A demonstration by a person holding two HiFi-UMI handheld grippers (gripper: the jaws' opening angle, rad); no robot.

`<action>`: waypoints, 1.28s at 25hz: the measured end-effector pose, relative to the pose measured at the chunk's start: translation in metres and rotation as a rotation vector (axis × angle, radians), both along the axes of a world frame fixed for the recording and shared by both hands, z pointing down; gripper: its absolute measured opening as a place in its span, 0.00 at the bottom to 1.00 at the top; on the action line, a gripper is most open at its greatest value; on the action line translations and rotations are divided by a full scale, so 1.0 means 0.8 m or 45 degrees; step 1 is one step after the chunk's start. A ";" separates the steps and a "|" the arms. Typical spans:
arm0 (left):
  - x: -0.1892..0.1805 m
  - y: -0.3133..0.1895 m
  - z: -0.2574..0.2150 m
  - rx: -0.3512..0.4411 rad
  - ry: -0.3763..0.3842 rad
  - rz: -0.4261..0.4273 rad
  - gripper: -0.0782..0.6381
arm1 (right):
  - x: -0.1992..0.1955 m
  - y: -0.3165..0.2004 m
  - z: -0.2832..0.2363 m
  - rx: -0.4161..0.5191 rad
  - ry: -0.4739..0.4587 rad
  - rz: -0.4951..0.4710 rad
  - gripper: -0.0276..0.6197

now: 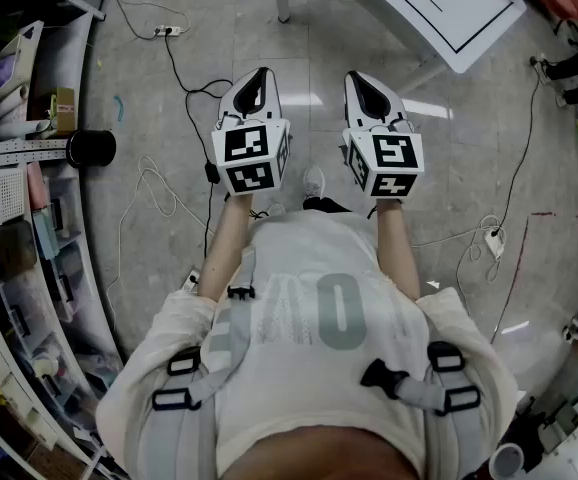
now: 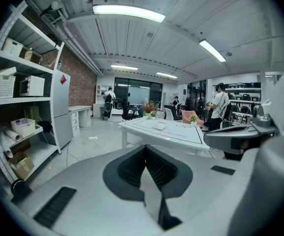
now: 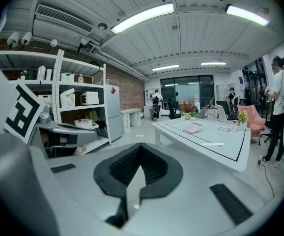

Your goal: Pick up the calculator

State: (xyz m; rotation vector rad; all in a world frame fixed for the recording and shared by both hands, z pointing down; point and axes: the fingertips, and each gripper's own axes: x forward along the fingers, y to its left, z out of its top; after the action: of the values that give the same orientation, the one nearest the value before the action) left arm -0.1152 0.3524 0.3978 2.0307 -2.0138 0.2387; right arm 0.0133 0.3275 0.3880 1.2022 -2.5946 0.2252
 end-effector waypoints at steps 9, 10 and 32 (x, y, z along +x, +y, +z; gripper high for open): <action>0.012 -0.013 -0.012 0.025 0.040 -0.009 0.14 | 0.013 -0.006 -0.007 -0.015 -0.082 -0.036 0.05; 0.013 -0.017 -0.016 0.040 0.051 -0.010 0.14 | 0.015 -0.007 -0.006 -0.017 -0.097 -0.041 0.05; -0.046 -0.283 -0.073 0.287 0.109 0.023 0.14 | -0.045 -0.240 -0.035 0.124 -0.065 -0.141 0.05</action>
State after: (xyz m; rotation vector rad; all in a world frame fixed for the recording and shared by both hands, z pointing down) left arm -0.1521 0.1258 0.3397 2.1508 -2.0496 -0.0750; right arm -0.0228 0.1352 0.3599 1.0929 -2.7351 0.1092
